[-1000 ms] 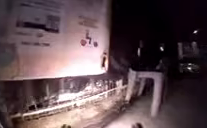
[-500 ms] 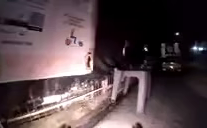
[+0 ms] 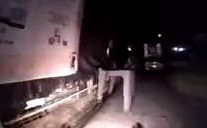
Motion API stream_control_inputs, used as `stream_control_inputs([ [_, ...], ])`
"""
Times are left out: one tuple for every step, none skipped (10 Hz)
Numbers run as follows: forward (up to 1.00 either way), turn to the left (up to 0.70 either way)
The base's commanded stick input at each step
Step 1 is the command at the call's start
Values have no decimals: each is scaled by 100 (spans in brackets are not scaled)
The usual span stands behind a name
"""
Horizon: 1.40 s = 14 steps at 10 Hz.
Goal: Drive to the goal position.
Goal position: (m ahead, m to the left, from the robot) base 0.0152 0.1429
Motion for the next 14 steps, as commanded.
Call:
stream_control_inputs([
  [0,-45],
  [0,-45],
  [0,-45],
  [0,-45],
  [0,-45],
  [0,-45],
  [0,-45],
  [0,-45],
  [0,-45],
  [0,-45],
  [0,-45],
  [0,-45],
  [0,-45],
  [0,-45],
])
